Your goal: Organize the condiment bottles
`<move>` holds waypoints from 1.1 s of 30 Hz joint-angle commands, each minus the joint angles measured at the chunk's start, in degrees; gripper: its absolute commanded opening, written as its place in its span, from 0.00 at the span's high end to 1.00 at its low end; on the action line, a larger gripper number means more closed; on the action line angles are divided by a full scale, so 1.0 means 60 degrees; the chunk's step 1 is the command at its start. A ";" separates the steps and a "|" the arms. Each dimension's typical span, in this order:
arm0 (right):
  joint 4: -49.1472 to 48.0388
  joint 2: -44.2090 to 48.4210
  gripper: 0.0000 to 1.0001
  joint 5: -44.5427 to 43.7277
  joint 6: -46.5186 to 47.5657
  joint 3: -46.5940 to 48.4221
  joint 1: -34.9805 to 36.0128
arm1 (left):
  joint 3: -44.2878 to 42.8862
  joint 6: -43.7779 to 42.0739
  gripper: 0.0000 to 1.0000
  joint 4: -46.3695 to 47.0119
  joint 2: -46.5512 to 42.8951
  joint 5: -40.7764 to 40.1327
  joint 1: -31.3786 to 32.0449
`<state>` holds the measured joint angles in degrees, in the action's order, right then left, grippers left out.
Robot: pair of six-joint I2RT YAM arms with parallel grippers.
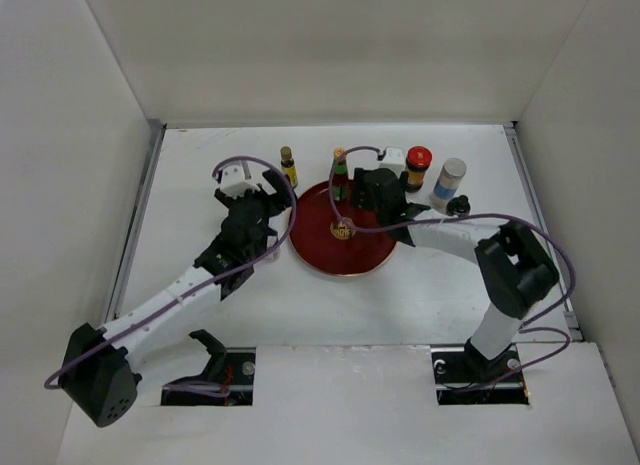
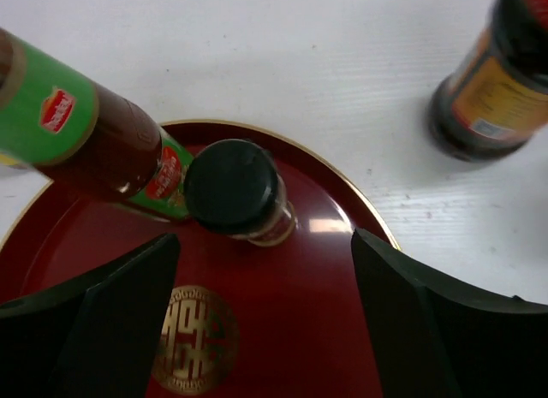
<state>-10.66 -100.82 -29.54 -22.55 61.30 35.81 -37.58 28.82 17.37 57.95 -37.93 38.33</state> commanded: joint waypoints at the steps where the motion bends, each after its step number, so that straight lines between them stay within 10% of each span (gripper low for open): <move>1: -0.0509 0.1828 0.11 -0.0145 -0.0270 -0.0575 0.0117 | -0.1247 0.0031 0.18 -0.0476 0.0767 0.0329 -0.0607; 16: -0.0802 0.5098 0.04 -0.0101 -0.0535 -0.3390 0.0220 | -0.6492 -0.0378 0.40 -0.3127 0.6027 0.2221 -0.2338; 33: -0.0832 0.5391 0.02 -0.0057 -0.0549 -0.3537 0.0264 | -0.8223 -0.0731 0.49 -0.3802 0.8285 0.2089 -0.2352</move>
<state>-12.47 -70.17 -29.58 -25.30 40.27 36.84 -84.62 25.41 -5.41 107.85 -25.02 24.45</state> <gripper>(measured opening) 0.976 0.525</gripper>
